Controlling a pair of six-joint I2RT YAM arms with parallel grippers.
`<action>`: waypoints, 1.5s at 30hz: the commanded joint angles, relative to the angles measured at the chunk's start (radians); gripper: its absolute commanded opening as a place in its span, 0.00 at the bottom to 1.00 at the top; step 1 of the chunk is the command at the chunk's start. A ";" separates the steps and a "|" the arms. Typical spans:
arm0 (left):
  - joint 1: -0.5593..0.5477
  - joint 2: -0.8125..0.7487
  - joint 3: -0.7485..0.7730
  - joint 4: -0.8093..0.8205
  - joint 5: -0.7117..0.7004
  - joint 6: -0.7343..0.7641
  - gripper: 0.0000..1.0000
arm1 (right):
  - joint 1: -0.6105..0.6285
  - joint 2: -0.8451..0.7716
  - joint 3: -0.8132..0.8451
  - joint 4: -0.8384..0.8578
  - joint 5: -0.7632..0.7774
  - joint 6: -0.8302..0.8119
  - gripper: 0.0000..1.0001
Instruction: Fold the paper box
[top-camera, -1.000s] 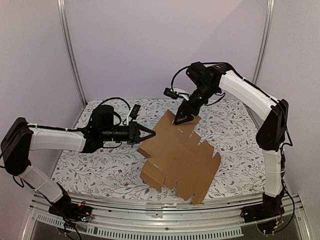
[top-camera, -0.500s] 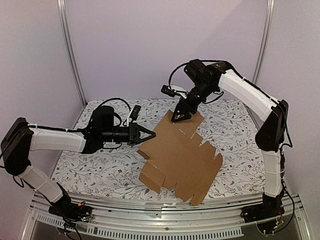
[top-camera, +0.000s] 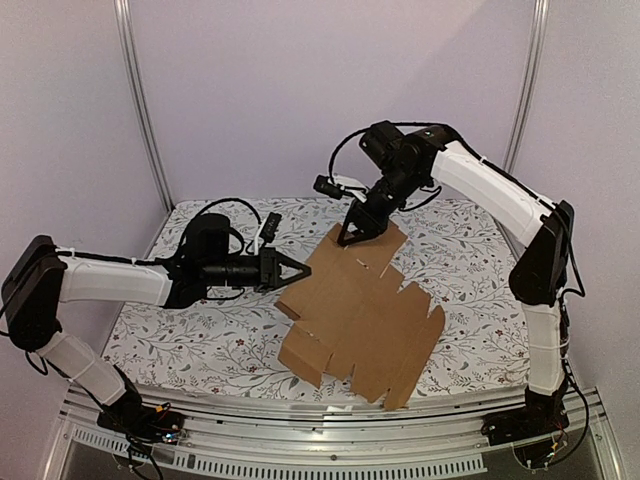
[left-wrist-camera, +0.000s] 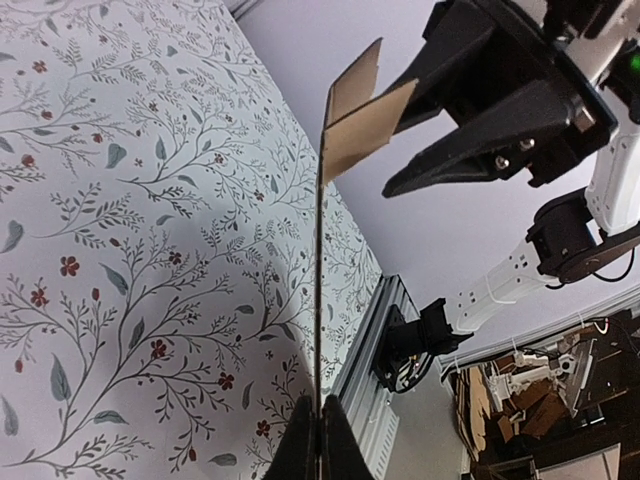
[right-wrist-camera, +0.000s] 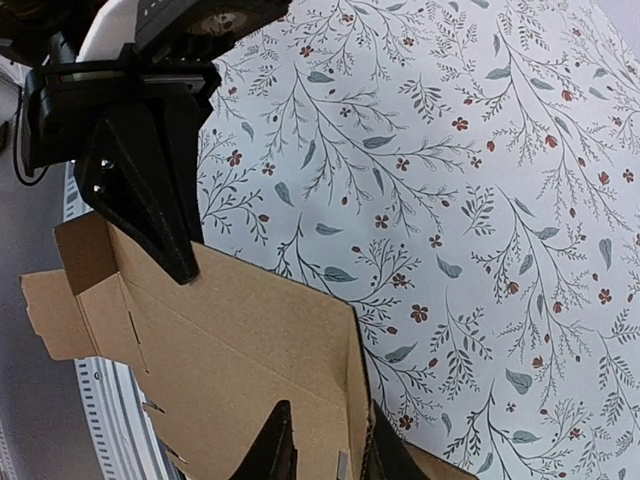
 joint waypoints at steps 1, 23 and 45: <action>-0.011 -0.022 0.002 0.005 -0.049 -0.009 0.00 | 0.084 -0.055 -0.037 0.003 0.026 -0.013 0.20; -0.007 -0.079 0.014 -0.099 -0.007 0.134 0.00 | 0.106 -0.098 -0.033 -0.022 -0.074 0.039 0.45; -0.055 -0.130 0.100 -0.412 0.016 0.456 0.00 | 0.008 -0.135 -0.070 0.004 0.052 -0.100 0.42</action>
